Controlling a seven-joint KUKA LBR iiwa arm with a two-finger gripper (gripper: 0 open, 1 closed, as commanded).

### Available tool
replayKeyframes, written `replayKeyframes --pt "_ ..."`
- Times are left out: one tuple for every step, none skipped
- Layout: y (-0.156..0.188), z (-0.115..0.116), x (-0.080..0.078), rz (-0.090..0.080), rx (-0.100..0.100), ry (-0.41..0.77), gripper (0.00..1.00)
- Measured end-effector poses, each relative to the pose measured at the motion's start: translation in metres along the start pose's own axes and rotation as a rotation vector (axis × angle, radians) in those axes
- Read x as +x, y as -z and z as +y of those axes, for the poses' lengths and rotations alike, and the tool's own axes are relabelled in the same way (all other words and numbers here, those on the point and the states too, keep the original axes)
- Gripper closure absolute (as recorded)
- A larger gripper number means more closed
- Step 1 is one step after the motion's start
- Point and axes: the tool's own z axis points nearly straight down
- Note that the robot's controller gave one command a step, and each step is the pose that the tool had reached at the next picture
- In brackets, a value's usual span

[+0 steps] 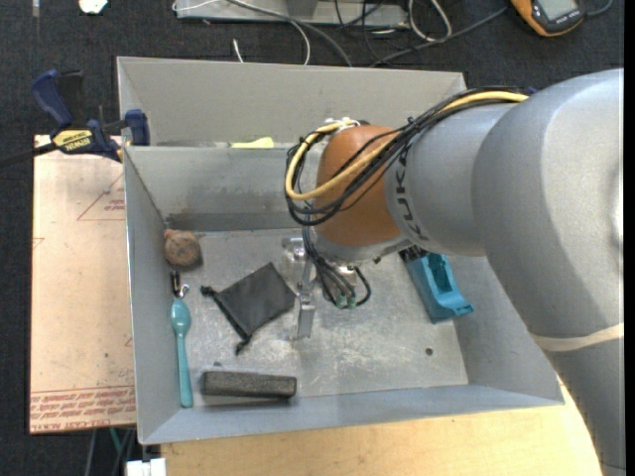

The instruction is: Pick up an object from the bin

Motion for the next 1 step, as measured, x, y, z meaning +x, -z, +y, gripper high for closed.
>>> replayKeyframes --pt "0.0003 0.0525 0.0124 -0.002 -0.002 0.008 1.00"
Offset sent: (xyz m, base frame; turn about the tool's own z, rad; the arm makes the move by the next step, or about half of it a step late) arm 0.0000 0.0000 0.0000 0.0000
